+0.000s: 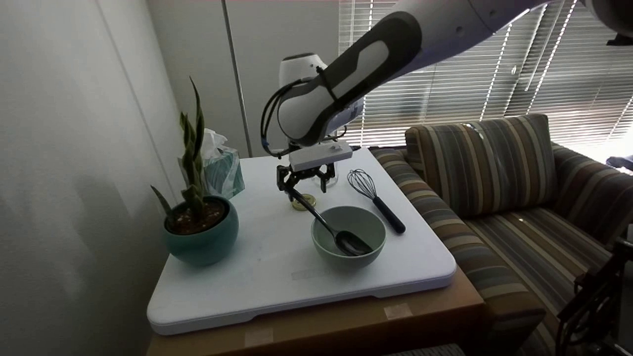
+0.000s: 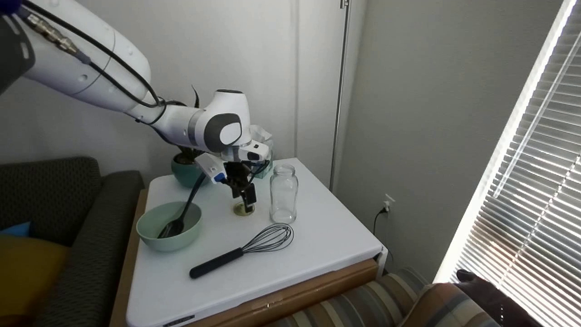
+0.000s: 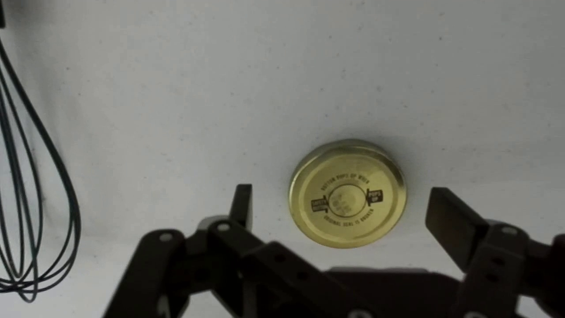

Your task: Pick the lid on the table and put it on the bottle

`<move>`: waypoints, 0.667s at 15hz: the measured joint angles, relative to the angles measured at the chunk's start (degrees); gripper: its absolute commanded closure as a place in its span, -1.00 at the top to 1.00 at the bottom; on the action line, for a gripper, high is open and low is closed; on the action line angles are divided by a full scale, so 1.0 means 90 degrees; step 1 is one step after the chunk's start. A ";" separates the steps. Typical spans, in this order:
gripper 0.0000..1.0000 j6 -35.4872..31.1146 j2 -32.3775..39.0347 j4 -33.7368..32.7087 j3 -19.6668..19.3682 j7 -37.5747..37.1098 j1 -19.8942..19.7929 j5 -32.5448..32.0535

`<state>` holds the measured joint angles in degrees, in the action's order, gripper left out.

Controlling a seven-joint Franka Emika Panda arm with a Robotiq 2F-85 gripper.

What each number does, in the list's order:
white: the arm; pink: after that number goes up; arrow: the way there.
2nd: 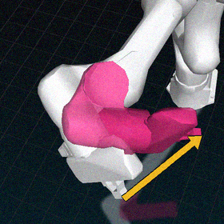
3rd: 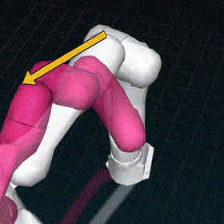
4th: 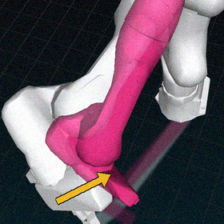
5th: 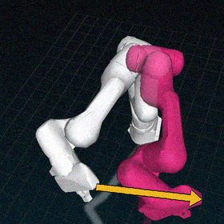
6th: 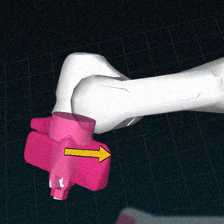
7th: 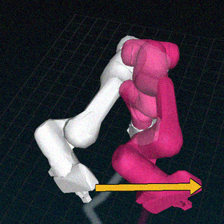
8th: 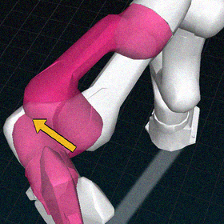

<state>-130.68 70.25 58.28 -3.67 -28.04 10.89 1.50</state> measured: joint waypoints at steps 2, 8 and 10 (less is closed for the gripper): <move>1.00 -0.0076 0.0175 -0.0175 0.0000 -0.0008 0.0031 0.0000; 1.00 -0.0099 0.0609 -0.0718 -0.0053 -0.0042 0.0044 0.0000; 0.87 -0.0101 0.0710 -0.0857 -0.0081 -0.0061 0.0043 0.0000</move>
<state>-131.59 76.65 50.57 -4.40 -28.59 11.28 1.50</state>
